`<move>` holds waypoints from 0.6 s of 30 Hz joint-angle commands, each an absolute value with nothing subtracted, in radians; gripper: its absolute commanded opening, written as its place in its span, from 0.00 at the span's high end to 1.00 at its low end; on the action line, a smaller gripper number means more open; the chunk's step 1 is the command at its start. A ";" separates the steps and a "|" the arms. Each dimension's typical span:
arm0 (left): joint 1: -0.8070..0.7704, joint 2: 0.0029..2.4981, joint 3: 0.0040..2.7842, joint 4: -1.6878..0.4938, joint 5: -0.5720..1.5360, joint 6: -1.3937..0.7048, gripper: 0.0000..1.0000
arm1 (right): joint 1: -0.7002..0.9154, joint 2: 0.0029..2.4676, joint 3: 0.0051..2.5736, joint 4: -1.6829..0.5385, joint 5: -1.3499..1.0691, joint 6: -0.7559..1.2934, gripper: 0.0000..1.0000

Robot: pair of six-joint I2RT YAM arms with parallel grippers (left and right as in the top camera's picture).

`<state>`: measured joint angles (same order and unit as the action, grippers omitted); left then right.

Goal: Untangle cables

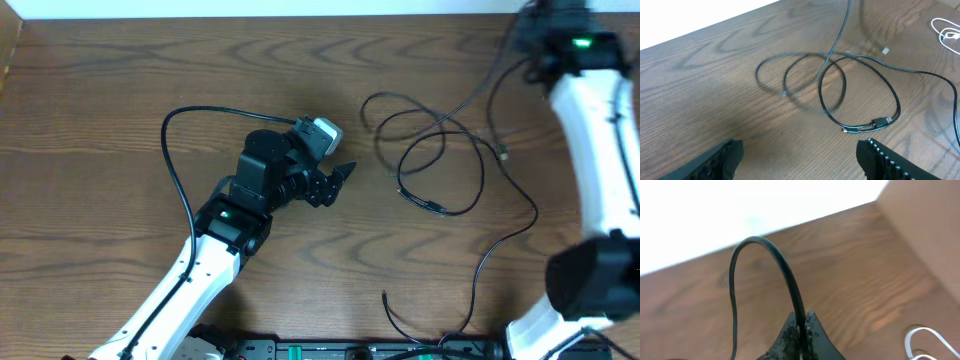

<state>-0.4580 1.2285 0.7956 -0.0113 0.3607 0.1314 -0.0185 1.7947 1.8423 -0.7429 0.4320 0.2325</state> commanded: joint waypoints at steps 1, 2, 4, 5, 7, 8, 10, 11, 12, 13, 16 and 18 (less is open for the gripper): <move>-0.455 1.236 0.806 -0.012 0.354 0.145 0.22 | -0.107 1.675 1.861 -0.732 0.303 0.258 0.99; -0.455 1.240 0.806 -0.011 0.354 0.145 0.22 | -0.131 1.649 1.861 -0.725 0.204 0.258 0.99; -0.455 1.250 0.806 -0.011 0.354 0.145 0.22 | -0.181 1.595 1.861 -0.692 -0.044 0.258 0.99; -0.455 1.255 0.807 -0.011 0.354 0.145 0.22 | -0.199 1.570 1.861 -0.668 -0.164 0.260 0.99; -0.455 1.263 0.807 -0.011 0.354 0.145 0.22 | -0.222 1.516 1.861 -0.599 -0.390 0.295 0.99; -0.455 1.267 0.807 -0.011 0.354 0.145 0.22 | -0.224 1.489 1.861 -0.552 -0.487 0.327 0.98; -0.455 1.268 0.807 -0.011 0.354 0.145 0.22 | -0.220 1.448 1.861 -0.463 -0.617 0.374 0.98; -0.455 1.268 0.806 -0.011 0.354 0.145 0.22 | -0.216 1.426 1.861 -0.410 -0.678 0.400 0.98; -0.455 1.268 0.806 -0.011 0.354 0.145 0.22 | -0.213 1.405 1.861 -0.352 -0.735 0.423 0.98; -0.455 1.268 0.807 -0.011 0.354 0.145 0.22 | -0.210 1.380 1.861 -0.280 -0.795 0.443 0.99; -0.455 1.268 0.807 -0.011 0.354 0.145 0.22 | -0.210 1.317 1.861 -0.120 -0.872 0.459 0.98; -0.455 1.268 0.807 -0.011 0.355 0.145 0.22 | -0.211 1.277 1.861 -0.062 -0.867 0.458 0.98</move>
<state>-0.4580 1.2617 0.7956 -0.0120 0.3607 0.1318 -0.2104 1.3270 1.8500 -0.0914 -0.7265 0.4156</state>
